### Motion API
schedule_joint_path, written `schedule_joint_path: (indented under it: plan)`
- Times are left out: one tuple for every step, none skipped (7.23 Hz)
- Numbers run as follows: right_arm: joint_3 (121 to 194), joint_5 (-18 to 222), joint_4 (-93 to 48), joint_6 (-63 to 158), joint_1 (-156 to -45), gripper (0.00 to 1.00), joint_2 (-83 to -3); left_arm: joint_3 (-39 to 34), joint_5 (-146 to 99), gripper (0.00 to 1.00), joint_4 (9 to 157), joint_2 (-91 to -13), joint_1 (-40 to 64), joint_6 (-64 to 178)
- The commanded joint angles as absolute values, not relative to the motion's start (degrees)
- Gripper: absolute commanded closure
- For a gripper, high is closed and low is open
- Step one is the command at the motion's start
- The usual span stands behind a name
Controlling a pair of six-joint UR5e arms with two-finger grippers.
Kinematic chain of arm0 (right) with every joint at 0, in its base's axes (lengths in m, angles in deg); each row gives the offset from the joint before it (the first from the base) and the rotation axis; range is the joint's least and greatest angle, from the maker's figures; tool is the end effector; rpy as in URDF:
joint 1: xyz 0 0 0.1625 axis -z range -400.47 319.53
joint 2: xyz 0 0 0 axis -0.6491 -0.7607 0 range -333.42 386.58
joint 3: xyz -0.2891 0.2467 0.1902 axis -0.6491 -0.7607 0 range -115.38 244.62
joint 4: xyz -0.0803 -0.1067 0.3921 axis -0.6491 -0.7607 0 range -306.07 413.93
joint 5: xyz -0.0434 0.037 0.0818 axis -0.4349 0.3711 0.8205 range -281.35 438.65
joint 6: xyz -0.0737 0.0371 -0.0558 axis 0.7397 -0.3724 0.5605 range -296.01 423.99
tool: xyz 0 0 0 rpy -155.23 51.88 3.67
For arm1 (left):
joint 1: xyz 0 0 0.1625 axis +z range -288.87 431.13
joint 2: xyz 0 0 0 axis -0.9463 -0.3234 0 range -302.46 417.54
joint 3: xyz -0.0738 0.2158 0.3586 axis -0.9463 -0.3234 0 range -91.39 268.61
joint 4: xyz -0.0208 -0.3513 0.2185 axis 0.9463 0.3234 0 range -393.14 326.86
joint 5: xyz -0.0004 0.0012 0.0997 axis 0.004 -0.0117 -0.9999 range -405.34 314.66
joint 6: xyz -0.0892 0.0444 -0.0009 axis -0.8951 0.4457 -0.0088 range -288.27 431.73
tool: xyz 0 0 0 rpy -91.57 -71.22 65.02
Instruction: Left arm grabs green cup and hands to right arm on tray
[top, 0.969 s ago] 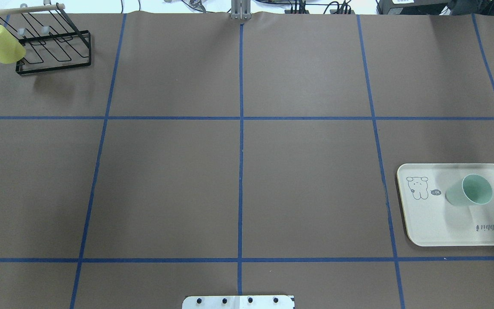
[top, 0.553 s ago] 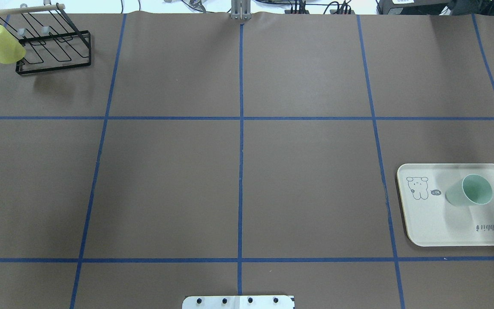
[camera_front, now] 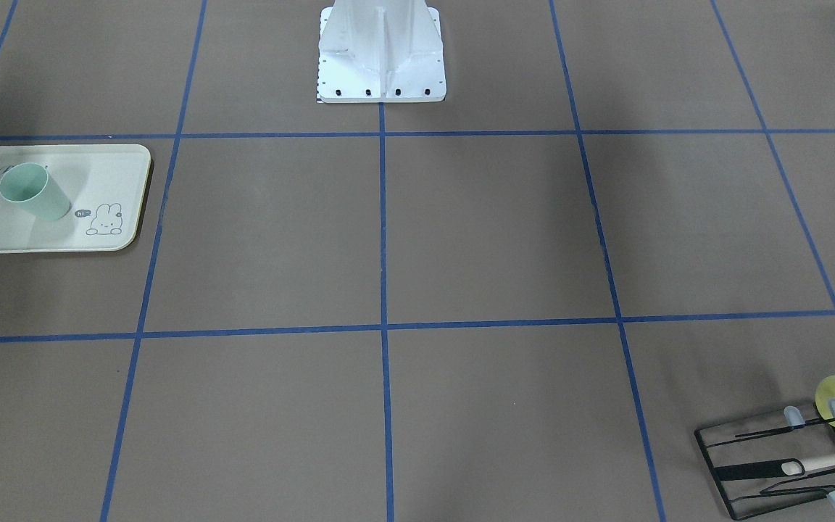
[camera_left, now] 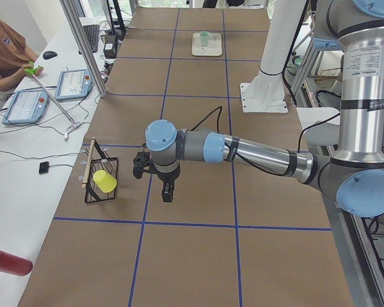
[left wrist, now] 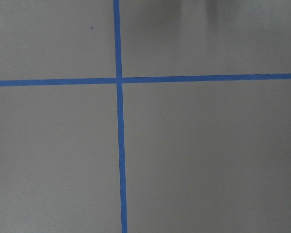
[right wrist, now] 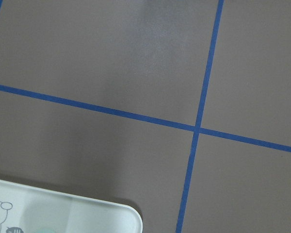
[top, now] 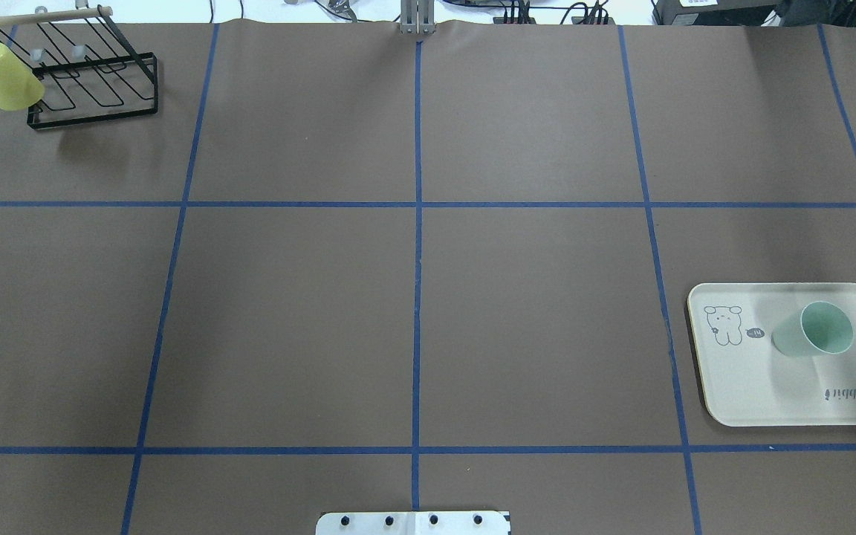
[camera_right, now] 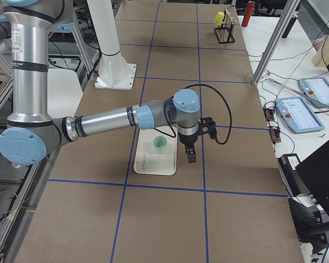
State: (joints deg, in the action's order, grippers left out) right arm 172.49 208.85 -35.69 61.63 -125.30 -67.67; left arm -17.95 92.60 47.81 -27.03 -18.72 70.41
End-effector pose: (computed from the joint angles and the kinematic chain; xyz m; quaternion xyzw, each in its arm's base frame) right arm 0.0268 -0.4691 0.5436 0.0918 -0.3479 -0.0647 0.9308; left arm -0.0582 -0.4468 0.5730 0.0114 0.4064 -0.0019 0.9136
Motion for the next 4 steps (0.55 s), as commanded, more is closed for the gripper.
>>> schedule_joint_path:
  plan:
    - [172.2,208.6,-35.4,62.4,-125.4,0.0,-69.0,-20.5,92.6,0.0,50.3,-23.1,-20.0,70.6]
    - [172.2,208.6,-35.4,62.3,-125.4,0.0,-69.0,-20.4,92.5,0.0,50.5,-22.3,-20.1,70.6]
    - [171.9,208.6,-35.5,62.3,-125.4,0.0,-69.4,-20.5,92.6,0.0,50.4,-22.1,-20.1,70.3]
    - [171.9,208.6,-35.5,61.8,-125.4,0.0,-69.5,-20.1,92.9,0.0,50.4,-22.1,-20.0,70.1]
